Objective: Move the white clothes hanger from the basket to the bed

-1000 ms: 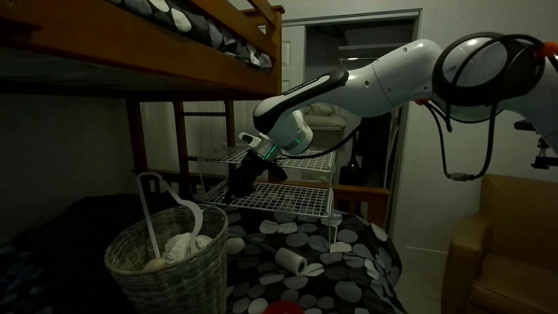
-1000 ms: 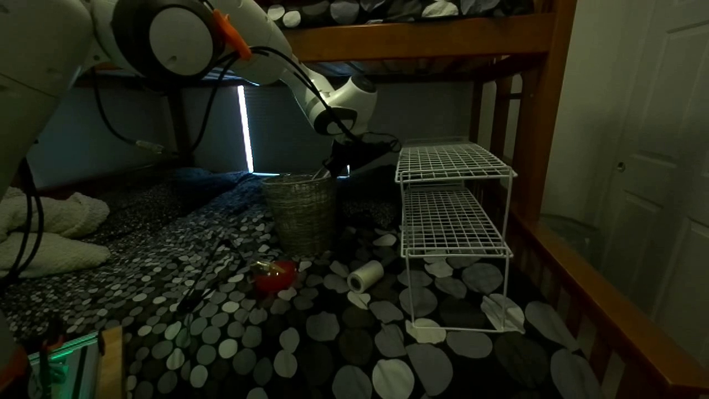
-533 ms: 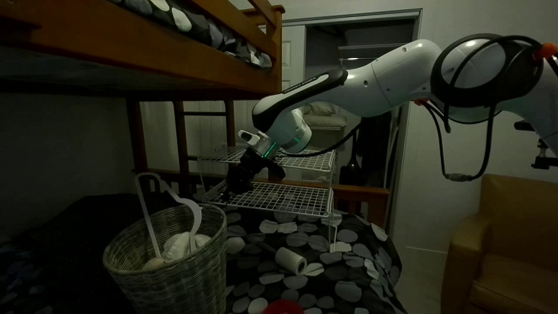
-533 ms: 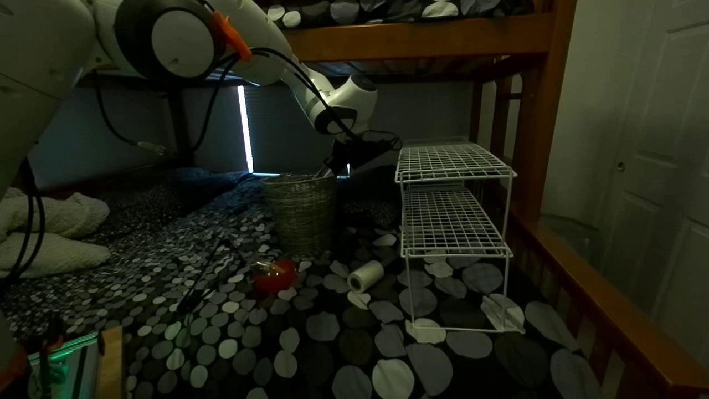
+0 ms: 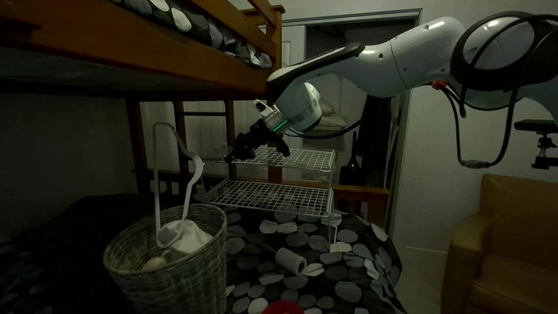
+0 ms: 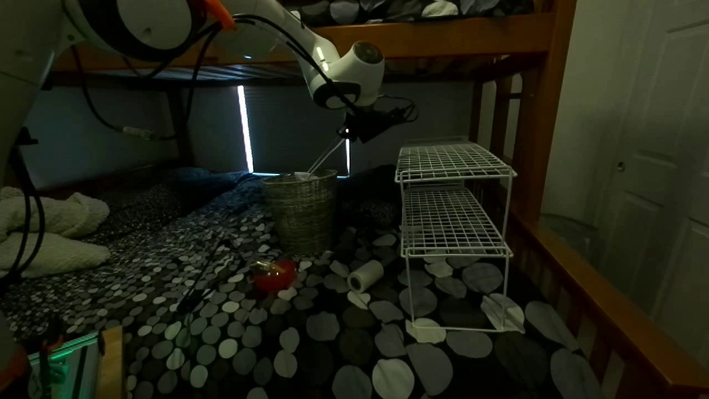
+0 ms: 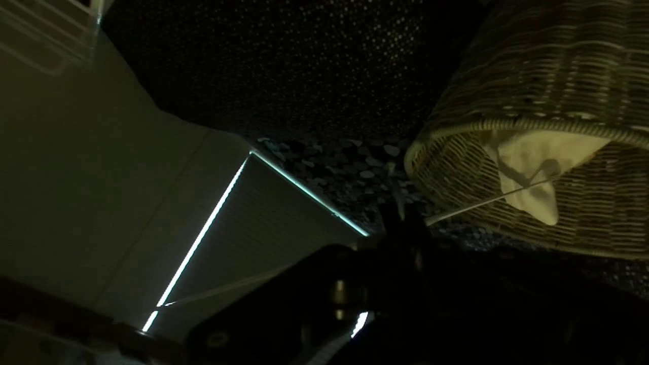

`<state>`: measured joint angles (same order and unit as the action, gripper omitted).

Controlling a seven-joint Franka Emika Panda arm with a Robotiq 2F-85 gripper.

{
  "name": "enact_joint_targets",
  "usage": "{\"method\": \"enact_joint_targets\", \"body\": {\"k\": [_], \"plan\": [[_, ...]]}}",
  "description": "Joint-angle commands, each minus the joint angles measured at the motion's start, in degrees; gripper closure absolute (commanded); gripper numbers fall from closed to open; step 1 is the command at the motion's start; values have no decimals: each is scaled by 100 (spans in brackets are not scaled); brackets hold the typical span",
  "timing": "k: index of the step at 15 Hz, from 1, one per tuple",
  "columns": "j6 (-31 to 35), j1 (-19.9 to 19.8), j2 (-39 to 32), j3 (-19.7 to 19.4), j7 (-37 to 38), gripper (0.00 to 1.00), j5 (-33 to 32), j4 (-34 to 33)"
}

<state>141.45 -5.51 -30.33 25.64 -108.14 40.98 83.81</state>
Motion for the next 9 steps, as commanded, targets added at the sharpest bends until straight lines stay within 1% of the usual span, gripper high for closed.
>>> {"method": "enact_joint_targets", "body": {"k": [1, 4, 6, 7, 8, 9], "plan": [[-528, -264, 382, -37, -207, 98, 1011, 565], [-933, -274, 587, -205, -530, 98, 1928, 867], [-1057, -131, 771, -459, -745, 98, 2257, 1088], [-1199, -101, 857, -544, -860, 98, 2411, 1184], [-1326, -12, 928, -673, -871, 98, 2415, 1282], [-1578, 74, 984, -802, -847, 98, 2288, 1366]]}}
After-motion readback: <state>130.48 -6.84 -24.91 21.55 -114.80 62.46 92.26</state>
